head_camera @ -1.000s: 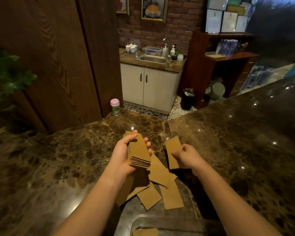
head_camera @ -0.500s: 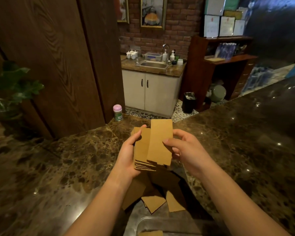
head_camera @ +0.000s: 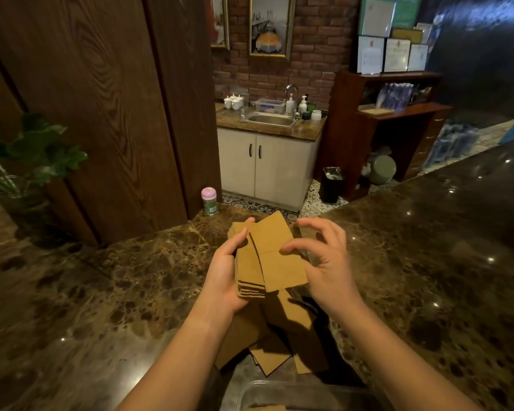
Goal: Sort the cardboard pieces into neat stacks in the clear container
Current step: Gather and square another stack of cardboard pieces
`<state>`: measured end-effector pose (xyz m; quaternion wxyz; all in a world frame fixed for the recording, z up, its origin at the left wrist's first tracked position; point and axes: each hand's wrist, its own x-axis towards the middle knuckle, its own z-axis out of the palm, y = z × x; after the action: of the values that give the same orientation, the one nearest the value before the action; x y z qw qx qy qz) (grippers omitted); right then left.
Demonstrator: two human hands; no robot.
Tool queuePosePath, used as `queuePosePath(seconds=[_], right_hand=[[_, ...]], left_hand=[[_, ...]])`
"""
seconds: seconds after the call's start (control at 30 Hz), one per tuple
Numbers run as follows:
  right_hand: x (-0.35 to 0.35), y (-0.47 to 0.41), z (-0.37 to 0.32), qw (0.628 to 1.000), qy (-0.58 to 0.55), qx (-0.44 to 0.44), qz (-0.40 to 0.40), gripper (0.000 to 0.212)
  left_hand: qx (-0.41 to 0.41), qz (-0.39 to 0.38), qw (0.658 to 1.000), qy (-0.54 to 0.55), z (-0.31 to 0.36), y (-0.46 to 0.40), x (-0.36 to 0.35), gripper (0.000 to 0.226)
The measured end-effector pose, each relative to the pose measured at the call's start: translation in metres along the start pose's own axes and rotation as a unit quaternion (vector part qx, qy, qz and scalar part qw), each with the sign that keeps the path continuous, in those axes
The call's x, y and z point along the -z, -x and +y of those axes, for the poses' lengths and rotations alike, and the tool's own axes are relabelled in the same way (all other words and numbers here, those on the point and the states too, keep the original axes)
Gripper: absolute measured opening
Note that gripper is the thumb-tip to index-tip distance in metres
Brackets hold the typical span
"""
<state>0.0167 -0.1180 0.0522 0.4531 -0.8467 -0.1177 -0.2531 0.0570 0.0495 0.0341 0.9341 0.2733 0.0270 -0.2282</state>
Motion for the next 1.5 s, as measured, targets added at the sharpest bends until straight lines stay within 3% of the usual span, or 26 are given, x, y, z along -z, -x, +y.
queuePosePath(seconds=[0.23,0.33,0.47,0.57,0.67,0.73,0.83,0.93,1.07,1.13,1.3,1.4,1.5], right_hand=[[-0.004,0.005,0.011,0.995,0.089,0.049,-0.014,0.036],[-0.004,0.004,0.007,0.987,0.115,0.027,-0.105,0.039],[-0.002,0.000,0.013,0.946,0.204,0.050,-0.248,0.054],[-0.005,-0.005,0.016,0.948,0.099,-0.013,-0.301,0.063],[-0.013,-0.006,0.031,0.958,-0.005,-0.138,-0.253,0.061],[-0.019,-0.001,0.050,0.926,0.107,-0.189,-0.308,0.059],[-0.034,0.013,0.065,0.836,0.271,-0.236,-0.416,0.085],[-0.048,0.019,0.068,0.829,0.301,-0.233,-0.411,0.104],[-0.057,0.018,0.068,0.826,0.348,-0.212,-0.390,0.088],[-0.058,0.017,0.072,0.825,0.320,-0.252,-0.393,0.077],[-0.044,0.013,0.087,0.821,0.144,-0.390,-0.391,0.050],[-0.025,0.011,0.094,0.832,0.033,-0.439,-0.337,0.022],[-0.001,0.007,0.093,0.841,-0.059,-0.466,-0.268,0.013]], left_hand=[[-0.031,-0.048,0.998,-0.036,0.000,0.005,-0.006,0.051],[0.011,-0.050,0.998,-0.027,0.001,0.003,-0.004,0.053],[0.020,-0.037,0.999,0.020,0.000,0.001,0.009,0.050],[0.009,-0.028,1.000,0.009,-0.005,0.000,0.021,0.049],[-0.023,-0.030,0.999,0.019,-0.001,0.002,0.030,0.050],[-0.033,-0.036,0.997,0.064,0.004,0.004,0.035,0.047],[-0.042,-0.043,0.994,0.090,0.008,0.005,0.043,0.046],[-0.048,-0.015,0.996,0.078,0.008,0.003,0.045,0.042],[-0.061,0.036,0.995,0.071,0.007,0.002,0.045,0.041],[-0.063,0.049,0.994,0.072,0.006,0.001,0.046,0.043],[-0.062,0.067,0.993,0.070,0.003,0.001,0.046,0.043],[-0.056,0.080,0.994,0.057,0.002,-0.001,0.045,0.038],[-0.047,0.080,0.995,0.046,0.001,-0.002,0.042,0.039]])
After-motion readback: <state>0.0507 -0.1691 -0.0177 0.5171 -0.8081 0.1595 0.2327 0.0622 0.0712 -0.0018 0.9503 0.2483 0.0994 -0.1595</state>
